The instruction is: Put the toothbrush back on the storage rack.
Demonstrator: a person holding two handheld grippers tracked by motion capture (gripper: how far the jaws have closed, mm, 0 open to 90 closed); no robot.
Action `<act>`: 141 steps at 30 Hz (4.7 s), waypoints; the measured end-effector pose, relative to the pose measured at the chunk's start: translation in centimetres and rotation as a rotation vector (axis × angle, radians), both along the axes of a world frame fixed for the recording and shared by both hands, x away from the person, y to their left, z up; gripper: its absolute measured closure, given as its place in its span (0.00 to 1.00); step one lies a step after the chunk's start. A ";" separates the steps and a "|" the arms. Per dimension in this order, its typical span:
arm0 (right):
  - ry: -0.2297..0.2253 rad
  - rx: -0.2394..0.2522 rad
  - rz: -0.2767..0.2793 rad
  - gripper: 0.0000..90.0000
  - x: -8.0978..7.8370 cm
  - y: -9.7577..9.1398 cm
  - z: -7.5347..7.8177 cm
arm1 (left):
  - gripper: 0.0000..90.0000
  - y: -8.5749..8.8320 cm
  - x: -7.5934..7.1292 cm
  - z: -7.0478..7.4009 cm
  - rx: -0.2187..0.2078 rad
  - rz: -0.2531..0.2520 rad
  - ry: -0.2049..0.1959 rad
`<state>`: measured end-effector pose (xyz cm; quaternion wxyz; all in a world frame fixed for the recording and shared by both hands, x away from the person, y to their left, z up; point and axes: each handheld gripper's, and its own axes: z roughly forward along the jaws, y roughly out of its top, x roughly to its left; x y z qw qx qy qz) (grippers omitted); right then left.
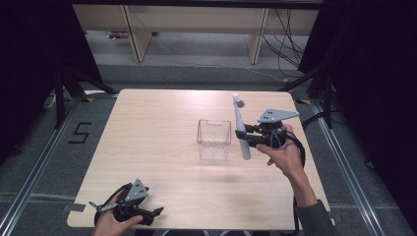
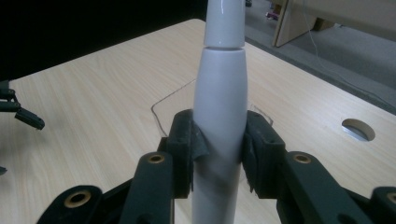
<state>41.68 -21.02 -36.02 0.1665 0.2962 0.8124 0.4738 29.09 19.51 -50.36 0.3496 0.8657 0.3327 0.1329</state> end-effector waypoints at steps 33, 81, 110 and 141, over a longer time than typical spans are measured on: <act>0.016 0.025 0.026 0.74 3.6 4.3 2.3 | 0.16 0.1 0.1 0.1 0.014 -0.005 0.005; 0.138 -0.130 0.004 0.74 8.3 9.1 -3.7 | 0.16 0.1 -0.1 0.1 -0.003 -0.012 0.010; 0.194 -0.255 0.008 0.74 8.7 10.5 -6.3 | 0.16 -0.1 -0.1 0.0 -0.005 0.009 0.001; 0.246 -0.299 -0.005 0.74 9.5 11.4 -7.0 | 0.16 0.1 -0.1 0.2 0.000 -0.017 -0.007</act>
